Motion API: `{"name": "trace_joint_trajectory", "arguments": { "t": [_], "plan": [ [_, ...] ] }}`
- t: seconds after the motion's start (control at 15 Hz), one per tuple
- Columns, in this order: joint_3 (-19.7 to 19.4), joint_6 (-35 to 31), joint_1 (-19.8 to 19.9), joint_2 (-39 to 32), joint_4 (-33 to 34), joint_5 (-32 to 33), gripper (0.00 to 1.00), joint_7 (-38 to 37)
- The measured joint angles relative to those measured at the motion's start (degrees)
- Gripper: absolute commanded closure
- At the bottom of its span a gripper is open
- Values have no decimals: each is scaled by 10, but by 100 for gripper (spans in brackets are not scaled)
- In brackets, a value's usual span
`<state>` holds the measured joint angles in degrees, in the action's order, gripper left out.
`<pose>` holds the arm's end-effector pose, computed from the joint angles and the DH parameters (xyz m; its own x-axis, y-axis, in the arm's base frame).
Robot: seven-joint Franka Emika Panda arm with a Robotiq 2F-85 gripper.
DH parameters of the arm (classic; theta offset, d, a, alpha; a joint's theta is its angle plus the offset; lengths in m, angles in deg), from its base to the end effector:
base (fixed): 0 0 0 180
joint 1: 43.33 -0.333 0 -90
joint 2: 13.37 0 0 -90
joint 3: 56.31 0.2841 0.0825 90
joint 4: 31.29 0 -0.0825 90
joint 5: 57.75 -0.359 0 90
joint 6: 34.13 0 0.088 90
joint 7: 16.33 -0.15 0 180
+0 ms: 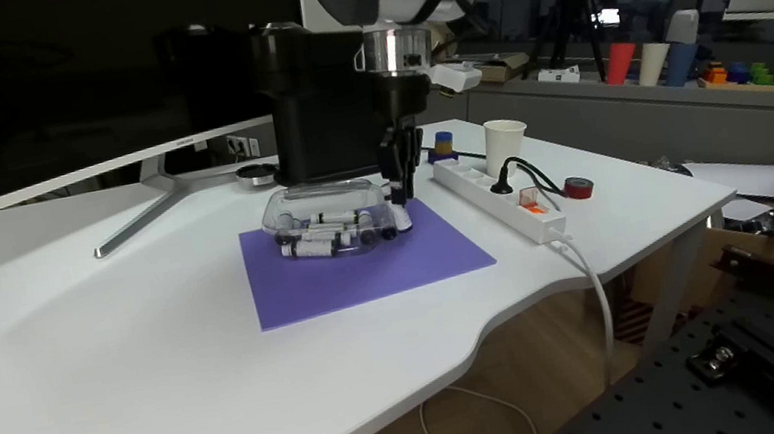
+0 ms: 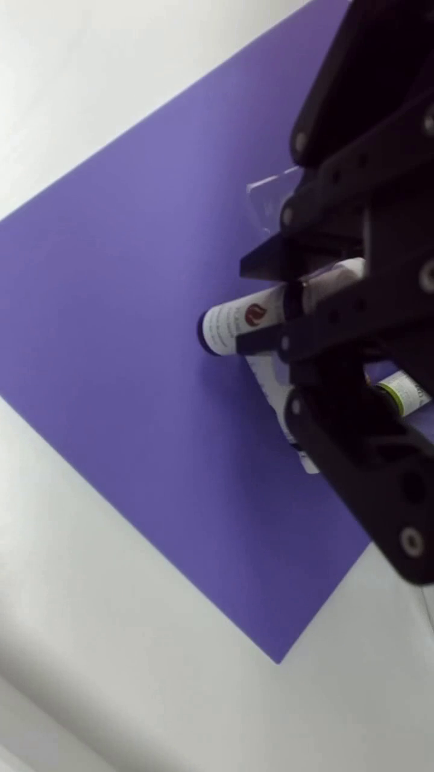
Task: Get one of the bottles from the bowl and set it upright on the purple paper
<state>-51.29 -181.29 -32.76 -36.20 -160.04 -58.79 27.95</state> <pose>0.5041 -0.0454 0.1308 0.7923 0.6096 -0.0248 0.6060 -0.7910 -0.0837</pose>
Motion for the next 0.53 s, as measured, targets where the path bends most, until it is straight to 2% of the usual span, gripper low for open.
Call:
{"name": "trace_joint_trajectory", "arguments": {
  "t": [0.2,0.53],
  "plan": [
    [7,-5,17,-1,-8,-34,93,33],
    [2,-5,31,-1,-14,-45,93,43]
  ]
}}
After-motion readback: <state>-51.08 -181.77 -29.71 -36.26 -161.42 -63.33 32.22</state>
